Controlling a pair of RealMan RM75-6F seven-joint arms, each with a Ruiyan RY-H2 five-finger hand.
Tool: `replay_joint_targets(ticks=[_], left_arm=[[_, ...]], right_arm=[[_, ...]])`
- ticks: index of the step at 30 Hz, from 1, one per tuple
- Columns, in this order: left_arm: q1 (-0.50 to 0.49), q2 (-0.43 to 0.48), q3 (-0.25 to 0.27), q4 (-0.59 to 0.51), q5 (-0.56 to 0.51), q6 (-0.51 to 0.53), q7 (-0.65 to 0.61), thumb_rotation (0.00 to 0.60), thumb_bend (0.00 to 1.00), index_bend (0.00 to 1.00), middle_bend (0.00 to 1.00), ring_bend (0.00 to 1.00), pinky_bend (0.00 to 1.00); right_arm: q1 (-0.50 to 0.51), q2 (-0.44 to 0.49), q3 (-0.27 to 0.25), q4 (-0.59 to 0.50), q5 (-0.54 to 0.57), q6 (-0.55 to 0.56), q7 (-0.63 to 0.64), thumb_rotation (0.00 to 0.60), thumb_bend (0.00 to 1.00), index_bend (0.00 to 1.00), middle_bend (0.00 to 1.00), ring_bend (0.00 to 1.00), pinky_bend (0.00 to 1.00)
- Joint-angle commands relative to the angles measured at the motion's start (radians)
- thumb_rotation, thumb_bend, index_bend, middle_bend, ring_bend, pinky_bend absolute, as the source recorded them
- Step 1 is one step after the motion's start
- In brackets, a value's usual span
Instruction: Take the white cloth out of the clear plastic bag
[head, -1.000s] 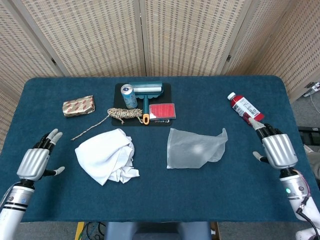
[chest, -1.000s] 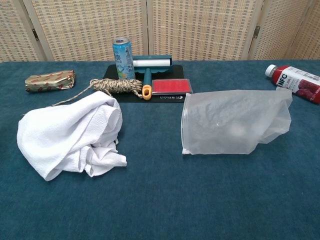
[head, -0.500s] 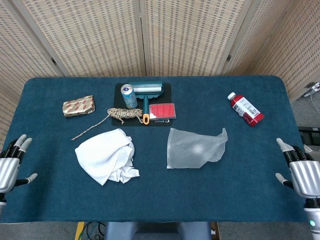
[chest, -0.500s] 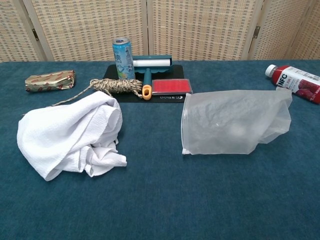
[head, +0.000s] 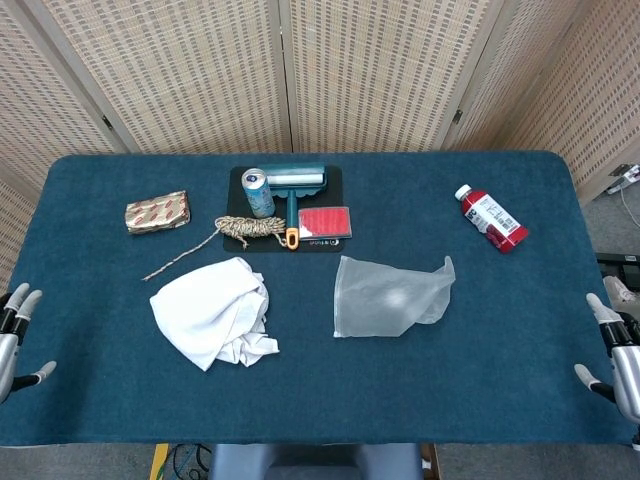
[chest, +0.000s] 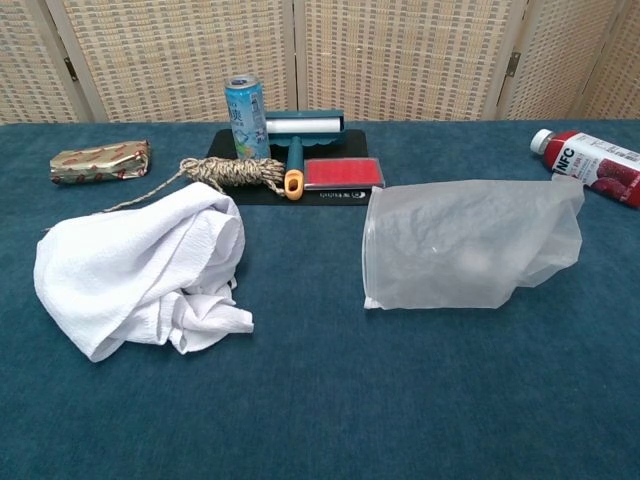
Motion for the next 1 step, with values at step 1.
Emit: replay_joint_targets(ticks=[1], left_arm=[[0.001, -0.005, -0.003, -0.004, 0.0, -0.006, 0.005, 0.6, 0.07, 0.0, 0.0, 0.0, 0.21]], right_arm=[[-0.002, -0.001, 0.007, 0.007, -0.002, -0.01, 0.006, 0.6, 0.0, 0.1, 0.25, 0.2, 0.44]])
